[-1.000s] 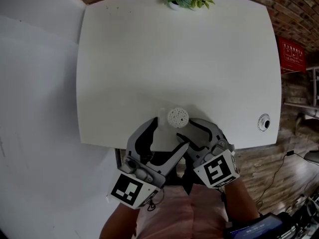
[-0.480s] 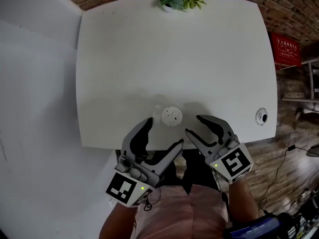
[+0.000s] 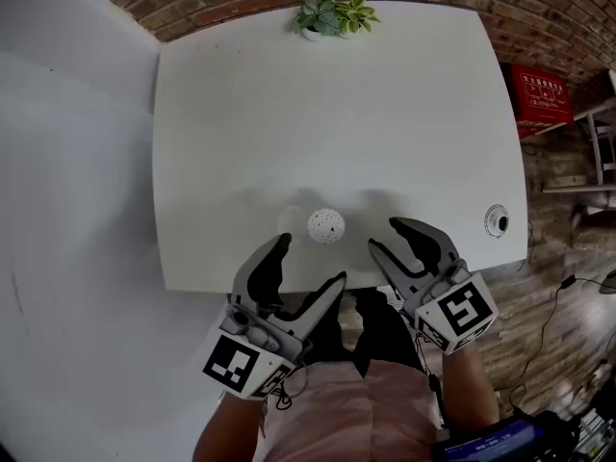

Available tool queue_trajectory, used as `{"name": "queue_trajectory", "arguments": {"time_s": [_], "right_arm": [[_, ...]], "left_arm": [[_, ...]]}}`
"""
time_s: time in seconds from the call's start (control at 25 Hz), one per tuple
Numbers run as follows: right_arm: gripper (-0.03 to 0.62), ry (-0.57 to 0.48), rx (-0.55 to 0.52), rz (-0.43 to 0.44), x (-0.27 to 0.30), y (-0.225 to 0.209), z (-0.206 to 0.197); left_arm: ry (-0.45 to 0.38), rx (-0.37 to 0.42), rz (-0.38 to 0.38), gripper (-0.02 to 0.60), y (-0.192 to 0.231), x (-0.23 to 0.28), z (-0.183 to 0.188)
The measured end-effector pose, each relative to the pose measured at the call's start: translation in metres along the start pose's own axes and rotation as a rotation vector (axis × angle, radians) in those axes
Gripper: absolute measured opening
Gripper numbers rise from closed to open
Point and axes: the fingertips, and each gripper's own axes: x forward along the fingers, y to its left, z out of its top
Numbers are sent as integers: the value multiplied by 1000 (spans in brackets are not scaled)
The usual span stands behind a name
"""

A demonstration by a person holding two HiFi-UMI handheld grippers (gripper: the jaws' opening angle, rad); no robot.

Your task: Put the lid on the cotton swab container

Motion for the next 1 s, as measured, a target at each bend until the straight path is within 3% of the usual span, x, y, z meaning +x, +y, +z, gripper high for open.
{"name": "queue_trajectory", "arguments": {"time_s": [0.2,0.56,0.8,1.0], "right_arm": [[160,-16,19,-45,-2,-6,5],[156,-36,58,-75,0,-20,7],[156,-9,47,-53,8,-13,1],[156,-12,41,-43,10,-14,6]], "left_arm": [[-28,8,41,347,2,-6,8],[-15,-155,151,411,43,-24,-27],[-21,-288,132,439,59,-8,-45],[-45,-274,110,439,52,-4,-31]]}}
